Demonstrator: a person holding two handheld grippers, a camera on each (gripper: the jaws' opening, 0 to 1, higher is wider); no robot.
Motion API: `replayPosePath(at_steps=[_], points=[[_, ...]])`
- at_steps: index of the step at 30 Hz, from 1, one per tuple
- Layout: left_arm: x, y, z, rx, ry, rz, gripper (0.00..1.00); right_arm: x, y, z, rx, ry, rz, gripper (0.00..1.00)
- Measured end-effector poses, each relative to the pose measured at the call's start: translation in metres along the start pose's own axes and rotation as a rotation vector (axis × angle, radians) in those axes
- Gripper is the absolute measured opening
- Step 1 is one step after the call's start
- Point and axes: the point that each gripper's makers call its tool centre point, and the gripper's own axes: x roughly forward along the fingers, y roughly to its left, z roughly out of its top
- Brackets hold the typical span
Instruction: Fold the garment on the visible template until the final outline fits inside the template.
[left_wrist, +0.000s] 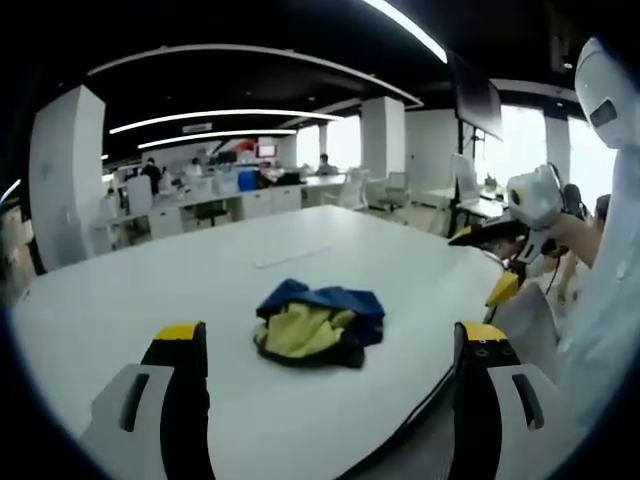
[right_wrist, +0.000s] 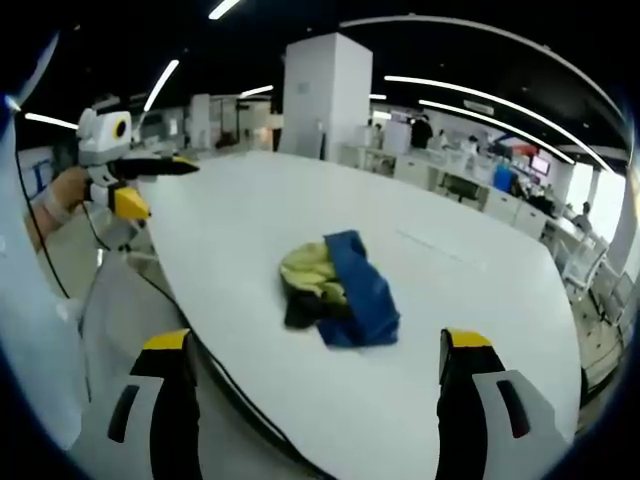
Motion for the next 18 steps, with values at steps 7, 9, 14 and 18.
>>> replayPosePath(at_steps=[7, 9, 14, 18], points=[[-0.0006, 0.0009, -0.0014, -0.003, 0.003, 0.003, 0.99, 0.0017, 0.0013, -0.0008, 0.003, -0.001, 0.003, 1.0], [-0.0004, 0.001, -0.002, -0.003, 0.004, 0.004, 0.99, 0.0021, 0.0014, -0.0015, 0.003, 0.003, 0.005, 1.0], [0.0, 0.0014, -0.0032, -0.004, 0.009, 0.006, 0.99, 0.0034, 0.0004, -0.0018, 0.002, 0.005, 0.005, 1.0], [0.0002, 0.0015, -0.0038, -0.007, 0.01, 0.005, 0.99, 0.0041, -0.0001, -0.0012, 0.002, 0.004, 0.004, 1.0]])
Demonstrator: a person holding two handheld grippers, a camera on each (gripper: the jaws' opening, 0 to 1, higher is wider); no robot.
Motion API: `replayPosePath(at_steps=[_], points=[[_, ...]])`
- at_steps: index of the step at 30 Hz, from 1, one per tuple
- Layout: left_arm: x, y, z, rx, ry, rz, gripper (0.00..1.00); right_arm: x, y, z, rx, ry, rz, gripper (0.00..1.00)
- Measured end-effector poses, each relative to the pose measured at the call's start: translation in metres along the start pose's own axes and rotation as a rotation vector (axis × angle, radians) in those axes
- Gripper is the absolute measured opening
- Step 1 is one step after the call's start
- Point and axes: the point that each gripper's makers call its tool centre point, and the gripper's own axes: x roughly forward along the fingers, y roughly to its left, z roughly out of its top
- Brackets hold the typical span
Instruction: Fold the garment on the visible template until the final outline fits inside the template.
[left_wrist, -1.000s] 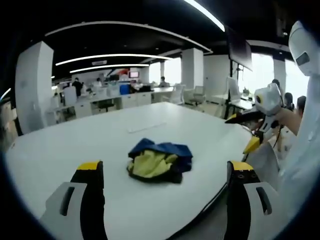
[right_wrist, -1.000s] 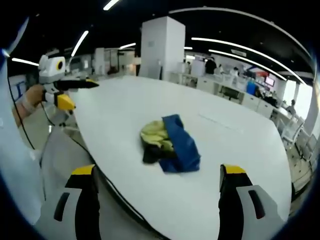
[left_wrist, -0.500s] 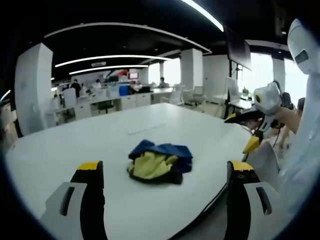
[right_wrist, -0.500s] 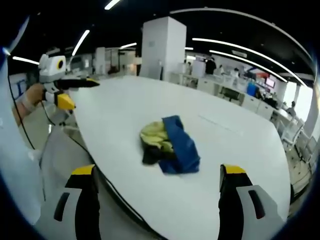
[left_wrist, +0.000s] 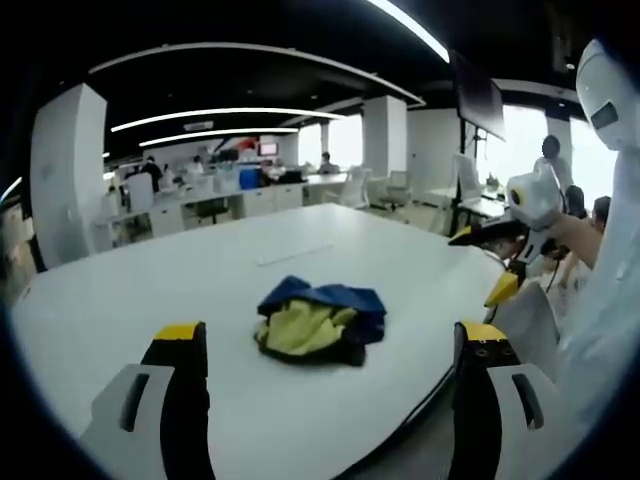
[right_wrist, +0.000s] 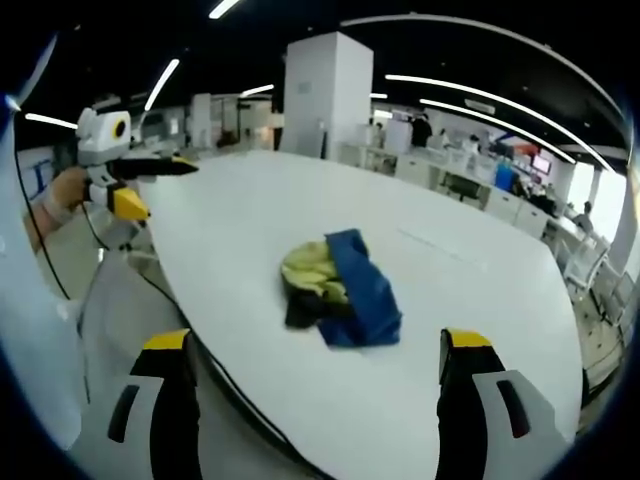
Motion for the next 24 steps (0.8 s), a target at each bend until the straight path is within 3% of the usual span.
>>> replayPosePath(at_steps=[24], points=[[-0.003, 0.002, -0.007, -0.024, 0.002, 0.013, 0.99, 0.012, -0.001, 0.012, -0.045, -0.003, 0.023, 1.0]])
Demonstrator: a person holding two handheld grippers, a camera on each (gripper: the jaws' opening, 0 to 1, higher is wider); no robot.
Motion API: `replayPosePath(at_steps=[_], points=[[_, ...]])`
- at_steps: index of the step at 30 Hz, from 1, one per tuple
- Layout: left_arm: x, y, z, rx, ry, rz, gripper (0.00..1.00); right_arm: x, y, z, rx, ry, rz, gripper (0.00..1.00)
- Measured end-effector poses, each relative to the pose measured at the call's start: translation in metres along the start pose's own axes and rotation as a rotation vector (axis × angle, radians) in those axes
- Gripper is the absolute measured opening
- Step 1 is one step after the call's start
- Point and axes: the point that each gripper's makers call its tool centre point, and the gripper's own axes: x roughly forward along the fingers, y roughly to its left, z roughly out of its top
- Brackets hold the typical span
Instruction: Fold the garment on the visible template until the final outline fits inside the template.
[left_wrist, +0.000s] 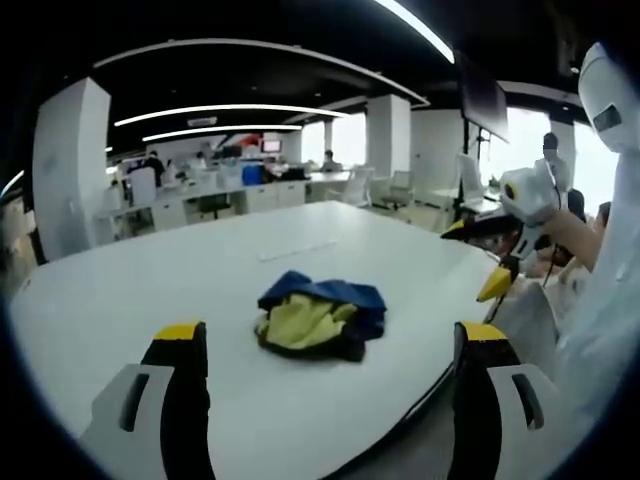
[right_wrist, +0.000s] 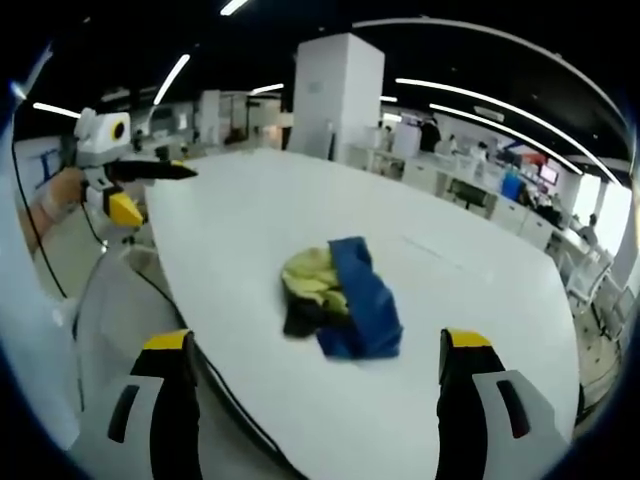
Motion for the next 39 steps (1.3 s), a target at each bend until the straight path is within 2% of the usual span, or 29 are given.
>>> replayPosePath(at_steps=[8, 26, 29, 39], points=[[-0.003, 0.001, -0.003, -0.009, -0.002, 0.006, 0.99, 0.005, -0.001, 0.002, -0.023, 0.012, 0.008, 1.0], [-0.007, 0.006, -0.007, -0.026, -0.011, 0.017, 0.99, 0.021, -0.009, 0.022, -0.106, 0.016, 0.026, 0.99], [-0.007, 0.007, -0.008, -0.032, -0.011, 0.016, 0.99, 0.027, -0.008, 0.025, -0.122, 0.012, 0.047, 0.95], [-0.01, 0.009, -0.009, -0.034, -0.01, 0.024, 0.99, 0.041, -0.011, 0.028, -0.148, 0.024, 0.065, 0.95]])
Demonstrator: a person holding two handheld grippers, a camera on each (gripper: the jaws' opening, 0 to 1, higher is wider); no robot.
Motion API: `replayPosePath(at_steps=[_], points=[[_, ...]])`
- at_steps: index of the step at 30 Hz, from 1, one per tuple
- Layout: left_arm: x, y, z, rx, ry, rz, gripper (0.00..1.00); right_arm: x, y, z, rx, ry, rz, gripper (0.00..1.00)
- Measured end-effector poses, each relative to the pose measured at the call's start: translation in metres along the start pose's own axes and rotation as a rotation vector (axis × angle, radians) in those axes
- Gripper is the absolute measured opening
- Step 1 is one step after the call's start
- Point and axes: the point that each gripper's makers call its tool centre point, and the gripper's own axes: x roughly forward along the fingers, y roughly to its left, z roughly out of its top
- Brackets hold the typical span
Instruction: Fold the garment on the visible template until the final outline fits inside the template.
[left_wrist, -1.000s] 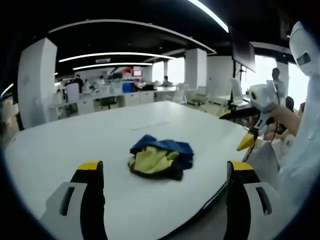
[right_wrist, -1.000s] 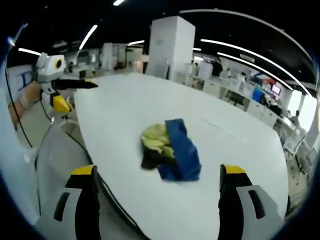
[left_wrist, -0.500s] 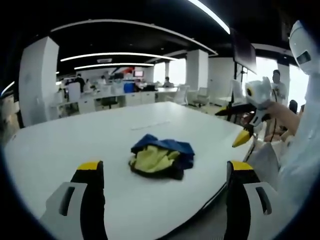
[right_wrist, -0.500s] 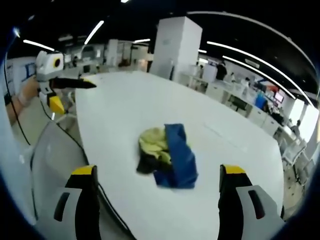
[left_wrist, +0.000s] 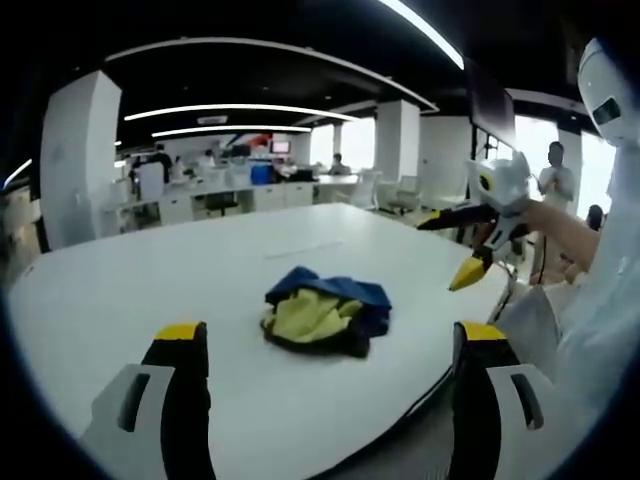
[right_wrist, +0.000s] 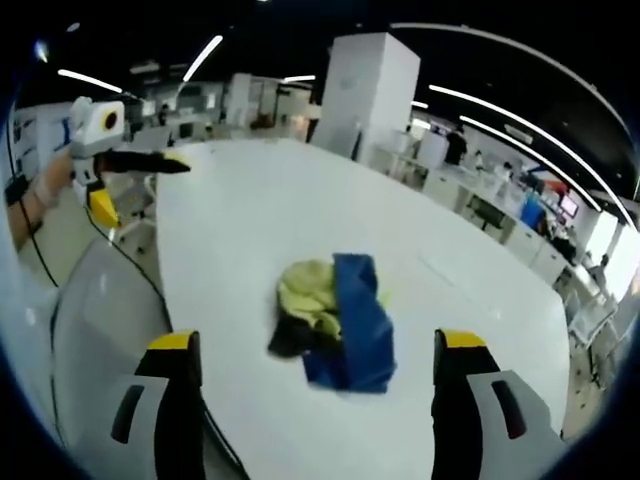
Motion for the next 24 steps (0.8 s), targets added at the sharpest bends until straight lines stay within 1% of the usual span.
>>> replayPosePath(at_steps=[4, 7, 8, 10, 12, 18, 24], points=[[0.0, 0.0, -0.002, 0.0, 0.005, -0.002, 0.98, 0.005, -0.005, 0.004, 0.001, -0.014, 0.005, 0.92], [0.001, 0.0, -0.002, -0.002, 0.004, -0.003, 0.98, 0.009, -0.007, 0.006, -0.013, -0.007, 0.005, 0.93], [0.001, 0.0, -0.002, -0.003, 0.007, -0.004, 0.98, 0.011, -0.007, 0.009, -0.022, -0.013, 0.017, 0.93], [0.001, 0.0, -0.003, -0.001, 0.009, -0.004, 0.98, 0.014, -0.005, 0.014, -0.009, -0.028, 0.045, 0.93], [0.001, 0.0, -0.002, -0.002, 0.006, -0.004, 0.98, 0.017, -0.005, 0.018, -0.011, -0.039, 0.052, 0.93], [0.0, -0.001, -0.004, -0.006, 0.01, -0.001, 0.98, 0.03, -0.013, 0.024, -0.039, -0.031, 0.055, 0.9], [-0.002, 0.002, -0.005, -0.017, 0.005, 0.015, 0.99, 0.04, -0.012, 0.026, -0.051, -0.025, 0.071, 0.86]])
